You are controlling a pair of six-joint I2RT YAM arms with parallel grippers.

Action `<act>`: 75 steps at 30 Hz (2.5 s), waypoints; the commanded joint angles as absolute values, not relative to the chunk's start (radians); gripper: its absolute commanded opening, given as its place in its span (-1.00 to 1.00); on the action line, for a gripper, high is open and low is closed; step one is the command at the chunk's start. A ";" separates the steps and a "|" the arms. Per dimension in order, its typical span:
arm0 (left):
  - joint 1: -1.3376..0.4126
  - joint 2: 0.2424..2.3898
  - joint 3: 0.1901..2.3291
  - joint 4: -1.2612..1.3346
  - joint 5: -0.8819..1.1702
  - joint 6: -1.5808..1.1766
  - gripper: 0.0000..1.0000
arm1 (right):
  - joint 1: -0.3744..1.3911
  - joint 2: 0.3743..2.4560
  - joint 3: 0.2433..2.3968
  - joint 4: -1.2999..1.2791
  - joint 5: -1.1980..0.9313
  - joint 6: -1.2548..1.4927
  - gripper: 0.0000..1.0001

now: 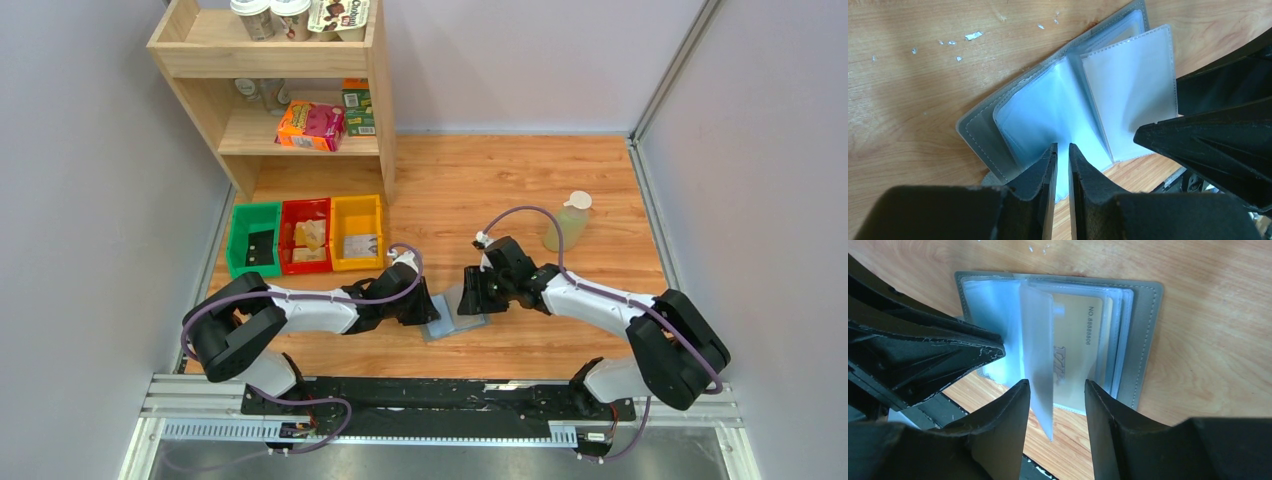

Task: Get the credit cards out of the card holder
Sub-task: Remove the credit card from the card holder.

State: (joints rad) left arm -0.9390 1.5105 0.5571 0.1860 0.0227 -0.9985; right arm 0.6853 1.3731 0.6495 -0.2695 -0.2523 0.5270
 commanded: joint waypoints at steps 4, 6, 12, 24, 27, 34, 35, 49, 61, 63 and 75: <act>-0.945 1.540 0.517 0.120 0.028 -1.000 -0.56 | 0.699 1.347 0.678 -0.218 -0.325 0.548 -0.05; -0.945 1.532 0.512 0.127 0.028 -1.003 -0.56 | 0.709 1.335 0.684 -0.213 -0.340 0.552 -0.05; -0.945 1.520 0.505 0.141 0.025 -1.012 -0.56 | 0.739 1.296 0.710 -0.201 -0.371 0.557 0.11; -0.945 1.301 0.397 0.155 -0.086 -1.080 -0.48 | 0.804 1.387 0.732 -0.132 -0.402 0.568 0.18; -0.945 1.217 0.362 0.124 -0.142 -1.107 -0.44 | 0.825 1.446 0.745 -0.106 -0.405 0.569 0.22; -0.945 1.020 0.281 0.060 -0.225 -1.155 -0.39 | 0.897 1.592 0.824 -0.115 -0.400 0.546 0.31; -0.945 1.003 0.279 0.051 -0.229 -1.158 -0.39 | 0.905 1.597 0.836 -0.126 -0.405 0.546 0.31; -0.943 0.961 0.224 0.011 -0.251 -1.212 -0.52 | 0.953 1.669 0.911 -0.153 -0.347 0.551 0.35; -0.945 0.756 0.270 -0.135 -0.290 -1.141 -0.39 | 0.954 1.628 0.913 -0.167 -0.321 0.542 0.27; -0.945 0.759 0.294 -0.129 -0.279 -1.131 -0.35 | 0.956 1.585 0.920 -0.189 -0.293 0.534 0.31; -0.943 0.975 0.474 -0.005 -0.114 -1.058 -0.17 | 0.841 1.345 0.804 -0.284 -0.118 0.523 0.17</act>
